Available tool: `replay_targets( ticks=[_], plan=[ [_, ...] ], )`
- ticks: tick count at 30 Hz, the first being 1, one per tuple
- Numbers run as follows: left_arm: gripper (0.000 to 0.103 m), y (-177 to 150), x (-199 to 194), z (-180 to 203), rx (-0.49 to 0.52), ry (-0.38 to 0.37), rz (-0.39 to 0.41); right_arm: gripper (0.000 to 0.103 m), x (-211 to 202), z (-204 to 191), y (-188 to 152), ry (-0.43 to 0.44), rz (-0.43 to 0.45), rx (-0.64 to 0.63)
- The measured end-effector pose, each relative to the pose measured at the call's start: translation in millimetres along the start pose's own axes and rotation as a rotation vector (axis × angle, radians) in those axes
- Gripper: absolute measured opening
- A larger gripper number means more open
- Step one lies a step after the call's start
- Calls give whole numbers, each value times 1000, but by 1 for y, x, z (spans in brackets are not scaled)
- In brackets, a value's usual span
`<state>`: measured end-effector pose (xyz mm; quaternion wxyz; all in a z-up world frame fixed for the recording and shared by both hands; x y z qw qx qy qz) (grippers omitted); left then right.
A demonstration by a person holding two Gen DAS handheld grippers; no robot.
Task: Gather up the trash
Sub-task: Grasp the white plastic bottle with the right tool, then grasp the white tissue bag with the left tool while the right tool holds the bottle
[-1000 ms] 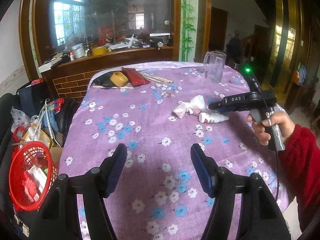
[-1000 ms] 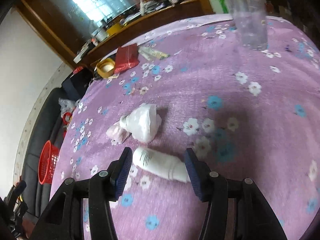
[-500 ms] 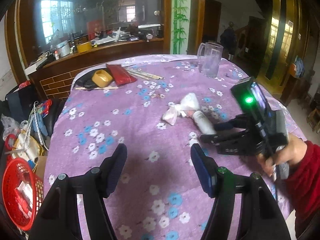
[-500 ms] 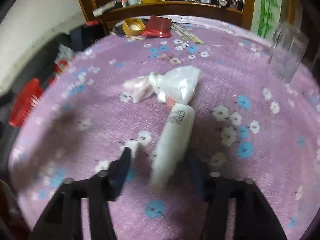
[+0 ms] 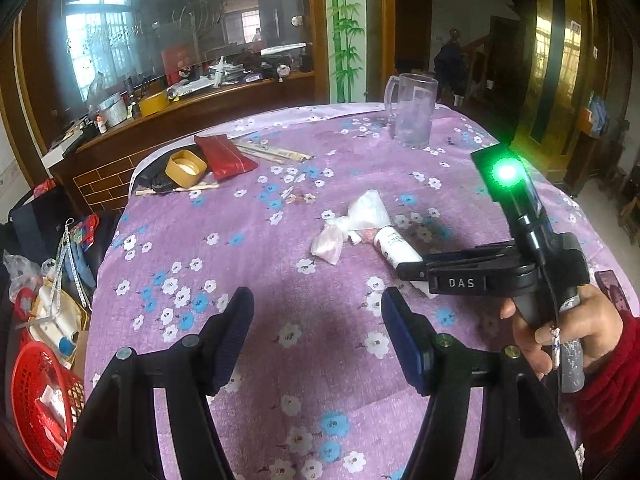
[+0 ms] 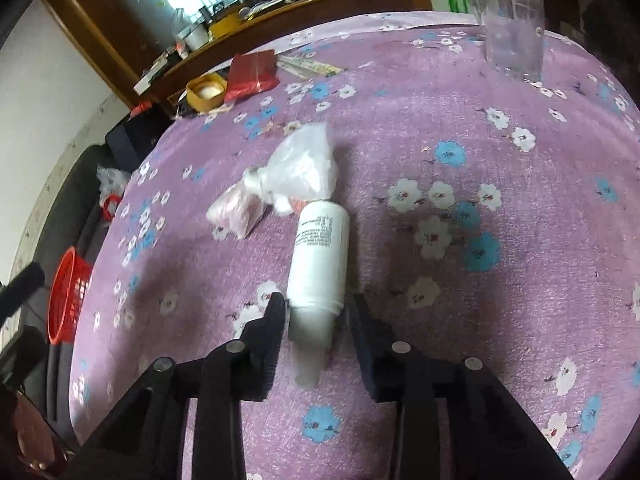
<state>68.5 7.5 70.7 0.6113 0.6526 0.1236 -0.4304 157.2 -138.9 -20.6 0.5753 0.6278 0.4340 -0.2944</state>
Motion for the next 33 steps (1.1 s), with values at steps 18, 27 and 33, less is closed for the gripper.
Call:
replay_targets(
  ticks=[18, 27, 33],
  plan=[
    [76, 55, 87, -1, 75, 36, 0, 32, -52, 62, 9, 62, 182, 193],
    [76, 44, 173, 3, 224, 9, -185, 32, -61, 68, 10, 79, 194, 222],
    [52, 46, 195, -1, 147, -3, -189, 32, -58, 67, 10, 78, 188, 218]
  ],
)
Point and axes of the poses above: each gripper's, at about its wrist camera, not at the fingertips, and x roughly the way its jaws point, z to its right, y to its top, the point moved 5 cm from there along x, roughly the way its jaws point, and after that the axes turned 13 degrees about -y, right-handed, at the moved point
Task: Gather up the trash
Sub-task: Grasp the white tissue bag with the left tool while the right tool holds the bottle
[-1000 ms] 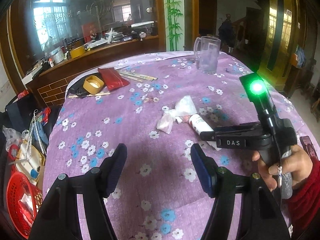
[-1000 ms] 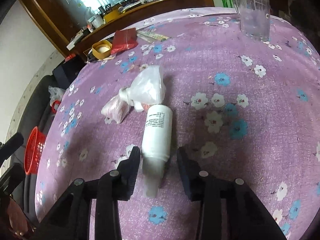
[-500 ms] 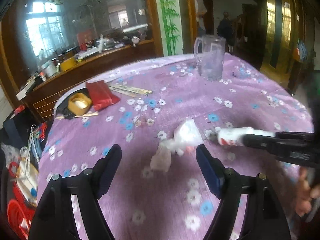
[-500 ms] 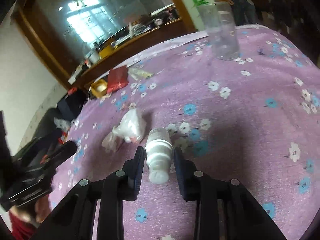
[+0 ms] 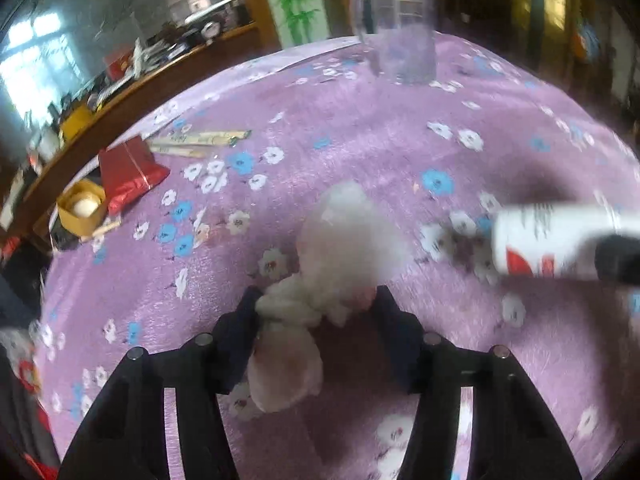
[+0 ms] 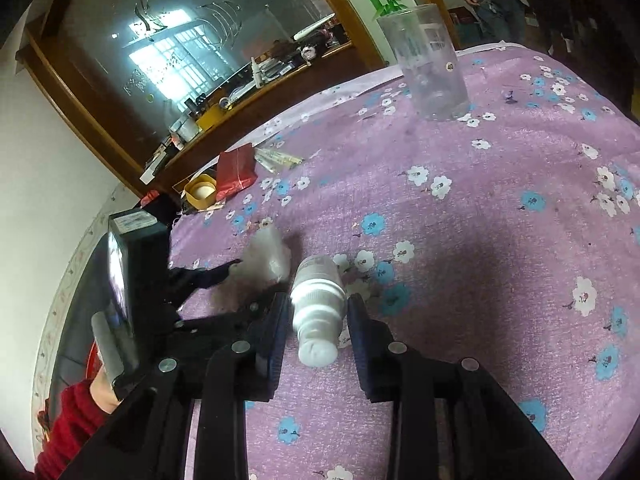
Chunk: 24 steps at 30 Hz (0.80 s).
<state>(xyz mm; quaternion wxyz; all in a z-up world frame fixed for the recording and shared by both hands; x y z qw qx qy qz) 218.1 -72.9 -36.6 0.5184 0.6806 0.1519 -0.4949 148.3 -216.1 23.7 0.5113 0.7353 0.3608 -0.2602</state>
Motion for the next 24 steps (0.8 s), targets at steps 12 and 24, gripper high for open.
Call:
replay_targets(
  ticks=[12, 24],
  plan=[
    [39, -25, -48, -18, -223, 34, 158, 32, 4, -6, -1, -45, 18, -43],
    [39, -56, -112, -23, -280, 152, 345, 32, 1, -41, -14, -73, 80, -196]
  ],
)
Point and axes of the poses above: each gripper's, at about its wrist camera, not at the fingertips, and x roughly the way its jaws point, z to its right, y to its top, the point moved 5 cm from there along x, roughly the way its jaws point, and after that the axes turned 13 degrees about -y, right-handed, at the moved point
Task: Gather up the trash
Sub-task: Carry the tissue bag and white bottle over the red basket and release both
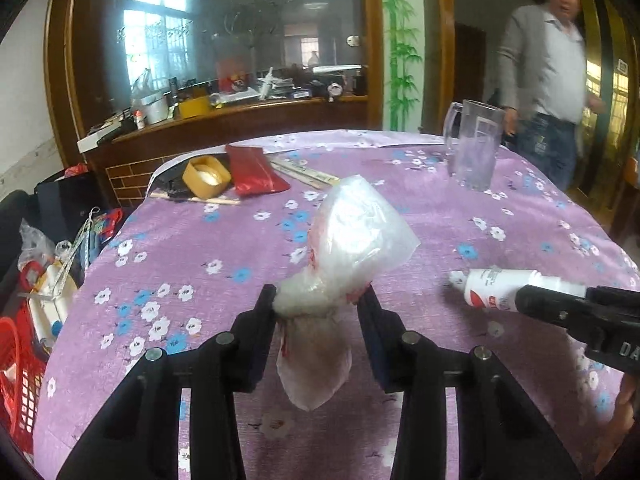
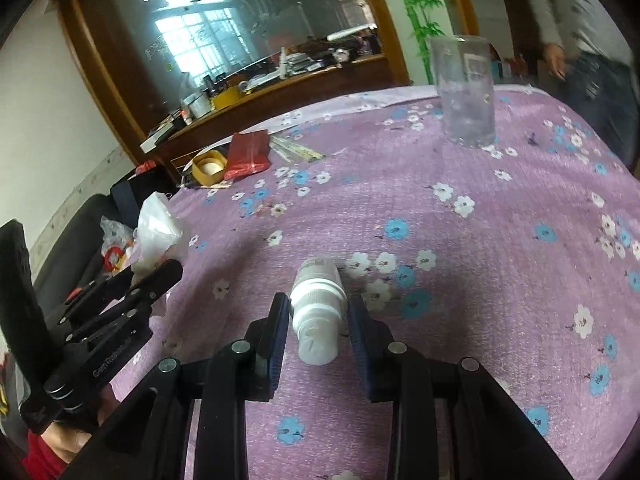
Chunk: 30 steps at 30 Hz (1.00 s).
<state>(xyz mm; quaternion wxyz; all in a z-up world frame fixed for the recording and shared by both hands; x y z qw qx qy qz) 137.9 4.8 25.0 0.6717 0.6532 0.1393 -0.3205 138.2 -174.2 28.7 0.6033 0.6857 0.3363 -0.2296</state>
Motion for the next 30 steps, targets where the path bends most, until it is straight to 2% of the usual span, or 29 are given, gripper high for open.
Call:
replay_targets(
  ticks=[10, 30],
  plan=[
    [39, -1, -2, -3, 16, 9, 20, 32, -4, -15, -3, -3, 33, -57],
    [39, -2, -2, -7, 6, 11, 16, 32, -18, -23, -3, 6, 79, -77]
  ],
)
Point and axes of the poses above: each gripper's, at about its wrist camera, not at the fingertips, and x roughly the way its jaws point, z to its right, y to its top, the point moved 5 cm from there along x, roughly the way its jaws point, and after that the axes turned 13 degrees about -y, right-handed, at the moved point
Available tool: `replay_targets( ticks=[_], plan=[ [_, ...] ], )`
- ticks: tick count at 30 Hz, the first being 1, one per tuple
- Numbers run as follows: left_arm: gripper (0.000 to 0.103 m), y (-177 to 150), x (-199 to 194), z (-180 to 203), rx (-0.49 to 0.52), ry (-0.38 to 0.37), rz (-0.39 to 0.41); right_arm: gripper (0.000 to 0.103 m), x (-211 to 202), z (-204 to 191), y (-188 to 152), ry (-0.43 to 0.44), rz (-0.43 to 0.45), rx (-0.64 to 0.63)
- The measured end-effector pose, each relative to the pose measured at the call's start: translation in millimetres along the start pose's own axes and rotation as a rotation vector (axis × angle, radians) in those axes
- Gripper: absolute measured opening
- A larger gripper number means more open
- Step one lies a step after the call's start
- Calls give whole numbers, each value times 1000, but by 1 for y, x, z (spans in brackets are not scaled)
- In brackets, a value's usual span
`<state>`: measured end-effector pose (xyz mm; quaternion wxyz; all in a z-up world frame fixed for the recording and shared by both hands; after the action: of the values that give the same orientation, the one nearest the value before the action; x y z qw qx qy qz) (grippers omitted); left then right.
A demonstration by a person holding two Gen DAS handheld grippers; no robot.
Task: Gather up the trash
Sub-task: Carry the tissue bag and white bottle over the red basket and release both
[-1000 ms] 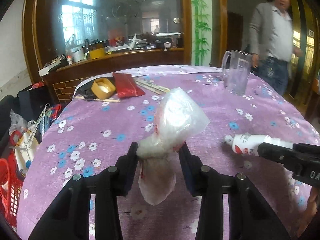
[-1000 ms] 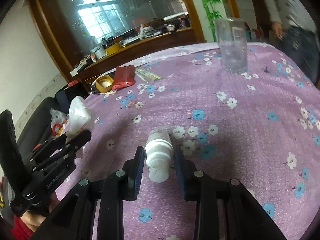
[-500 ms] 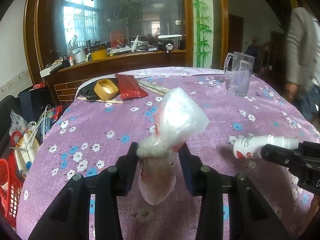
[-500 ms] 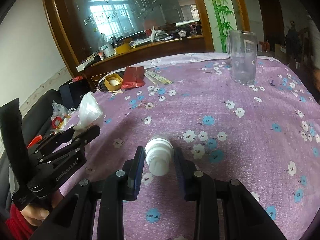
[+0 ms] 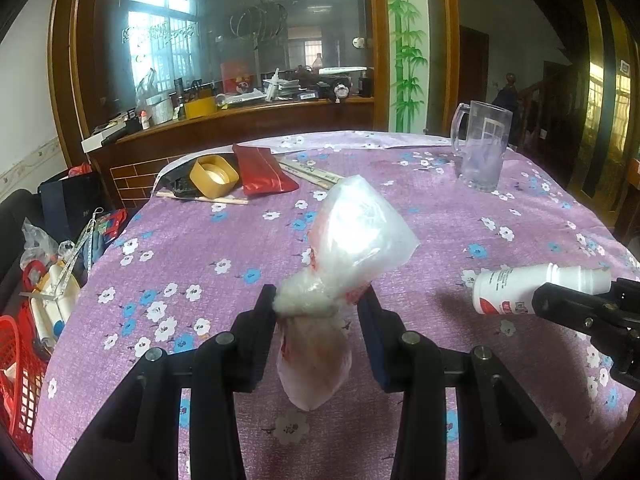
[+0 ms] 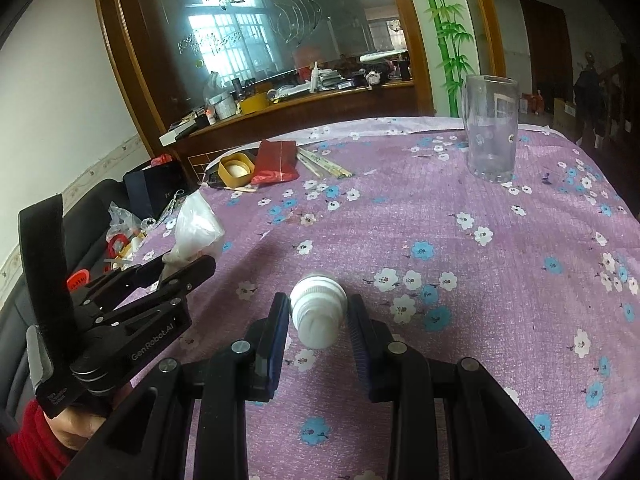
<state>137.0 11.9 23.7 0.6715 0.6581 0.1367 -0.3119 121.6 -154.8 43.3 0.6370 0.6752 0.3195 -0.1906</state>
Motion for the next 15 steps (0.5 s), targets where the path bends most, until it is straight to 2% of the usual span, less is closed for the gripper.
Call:
replay_targets(
  ticks=[10, 15],
  plan=[
    [39, 7, -11, 1, -5, 11, 14, 32, -5, -1, 4, -1, 16, 2],
    [39, 5, -37, -4, -14, 15, 32, 32, -9, -7, 6, -8, 24, -4]
  ],
)
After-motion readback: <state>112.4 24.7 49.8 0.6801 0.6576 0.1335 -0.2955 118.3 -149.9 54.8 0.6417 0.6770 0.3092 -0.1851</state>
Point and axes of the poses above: each gripper's, at about its wrist camera, not at the fingertips, and x roughly the way its jaws point, z to its right, y to its top, the point moved 5 cm from there along x, roughly the way its jaws point, and after that the axes turned 13 degrees about -y, right-handed, at the moved point
